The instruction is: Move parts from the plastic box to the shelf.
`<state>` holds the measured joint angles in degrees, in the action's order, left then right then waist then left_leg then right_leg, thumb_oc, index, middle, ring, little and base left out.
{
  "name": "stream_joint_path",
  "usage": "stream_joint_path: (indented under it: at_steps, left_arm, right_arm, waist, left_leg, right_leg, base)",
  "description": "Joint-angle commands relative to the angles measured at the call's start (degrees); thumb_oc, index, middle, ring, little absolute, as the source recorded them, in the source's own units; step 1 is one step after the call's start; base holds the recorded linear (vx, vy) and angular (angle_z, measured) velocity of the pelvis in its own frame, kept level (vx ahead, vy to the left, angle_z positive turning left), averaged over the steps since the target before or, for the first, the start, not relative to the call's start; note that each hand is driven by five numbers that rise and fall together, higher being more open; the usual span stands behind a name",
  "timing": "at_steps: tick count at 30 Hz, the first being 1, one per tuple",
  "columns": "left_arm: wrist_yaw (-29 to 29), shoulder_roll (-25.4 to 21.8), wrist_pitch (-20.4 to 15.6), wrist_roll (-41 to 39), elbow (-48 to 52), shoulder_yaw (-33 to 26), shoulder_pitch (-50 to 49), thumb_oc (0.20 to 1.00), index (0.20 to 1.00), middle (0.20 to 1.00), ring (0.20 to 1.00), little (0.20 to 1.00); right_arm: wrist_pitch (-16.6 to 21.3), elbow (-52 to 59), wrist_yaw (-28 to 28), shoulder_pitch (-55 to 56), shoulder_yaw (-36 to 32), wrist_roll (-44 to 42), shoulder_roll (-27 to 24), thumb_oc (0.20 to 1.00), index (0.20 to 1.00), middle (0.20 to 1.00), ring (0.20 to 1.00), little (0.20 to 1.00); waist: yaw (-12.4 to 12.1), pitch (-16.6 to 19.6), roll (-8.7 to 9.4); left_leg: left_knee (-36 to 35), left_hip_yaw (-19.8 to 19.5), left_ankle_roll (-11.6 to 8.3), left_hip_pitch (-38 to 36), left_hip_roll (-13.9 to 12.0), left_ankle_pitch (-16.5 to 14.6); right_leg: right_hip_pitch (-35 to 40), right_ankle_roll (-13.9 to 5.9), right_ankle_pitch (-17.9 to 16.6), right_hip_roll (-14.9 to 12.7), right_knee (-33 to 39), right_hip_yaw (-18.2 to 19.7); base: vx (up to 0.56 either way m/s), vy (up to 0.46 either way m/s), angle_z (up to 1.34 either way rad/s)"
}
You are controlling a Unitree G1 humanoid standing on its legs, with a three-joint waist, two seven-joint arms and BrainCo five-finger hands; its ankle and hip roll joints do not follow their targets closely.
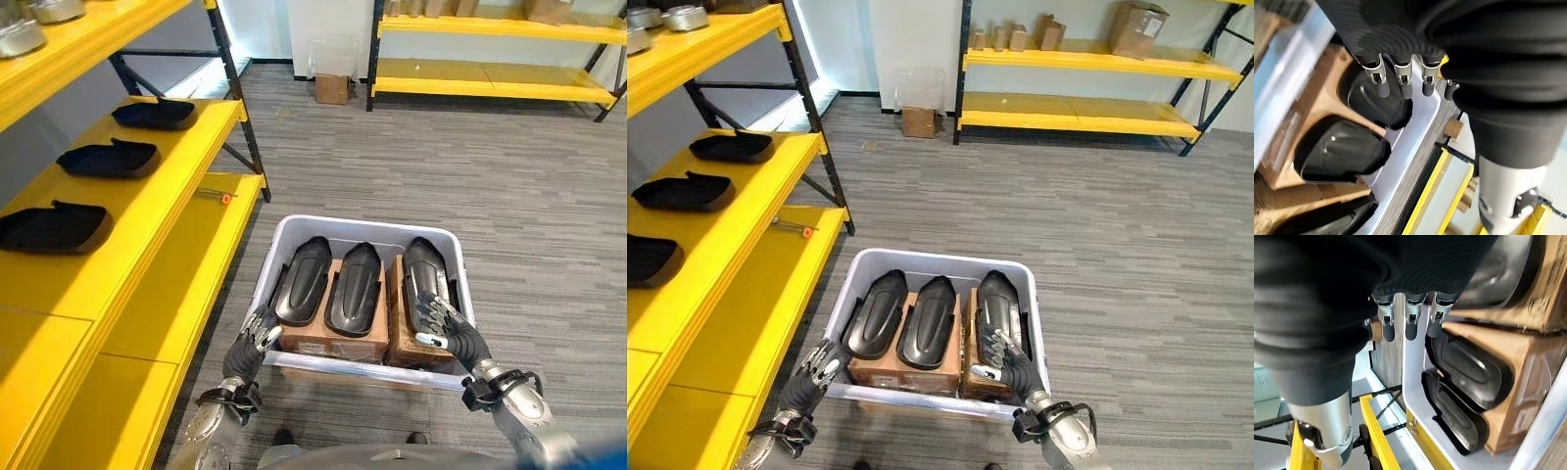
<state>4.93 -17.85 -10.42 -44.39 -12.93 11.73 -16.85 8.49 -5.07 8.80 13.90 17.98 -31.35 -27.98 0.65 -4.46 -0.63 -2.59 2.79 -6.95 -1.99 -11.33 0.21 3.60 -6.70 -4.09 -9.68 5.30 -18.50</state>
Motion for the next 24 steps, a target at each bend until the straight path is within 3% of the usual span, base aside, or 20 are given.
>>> stream_joint_path:
  at_steps: [1, 13, 24]
  left_arm:
    - [1.56, -3.30, -2.54, -1.00, 1.85, -1.91, 2.65, 1.000, 1.000, 1.000, 1.000, 1.000]
    - [3.01, -4.27, -3.56, -0.75, 10.31, -6.91, -0.02, 1.000, 1.000, 1.000, 1.000, 1.000]
    - [2.57, -6.01, -6.75, -4.81, 18.95, -5.11, 7.53, 1.000, 1.000, 1.000, 1.000, 1.000]
  right_arm:
    - [3.69, 5.35, 1.67, -1.60, -0.12, -2.68, 0.34, 1.000, 1.000, 1.000, 1.000, 1.000]
    - [7.57, 12.65, -1.12, -1.17, -12.35, 0.89, -3.45, 1.000, 1.000, 1.000, 1.000, 1.000]
    - [10.60, 4.44, -8.83, -16.54, -10.96, 5.06, -3.67, 1.000, 1.000, 1.000, 1.000, 1.000]
  waist:
    - [-0.55, 1.33, 1.96]
    - [0.45, -0.55, 0.64]
    - [0.12, -6.35, 0.09]
  left_leg:
    - [2.33, 0.73, 1.14, 1.18, -0.69, 0.37]
    - [-0.03, 2.51, 0.85, 2.19, -0.80, 1.26]
    - [0.95, 3.86, 0.89, 7.18, -0.26, 2.08]
  right_leg:
    - [-2.27, -2.68, 1.91, -6.79, -8.95, 3.50]
    - [-4.93, -3.24, 1.10, -6.72, -7.35, 5.17]
    - [-12.24, -3.66, -1.63, -7.75, -7.35, 8.53]
  base:
    - [0.04, -0.064, -0.01]
    - [-0.01, 0.002, -0.03]
    - [-0.12, 0.017, -0.11]
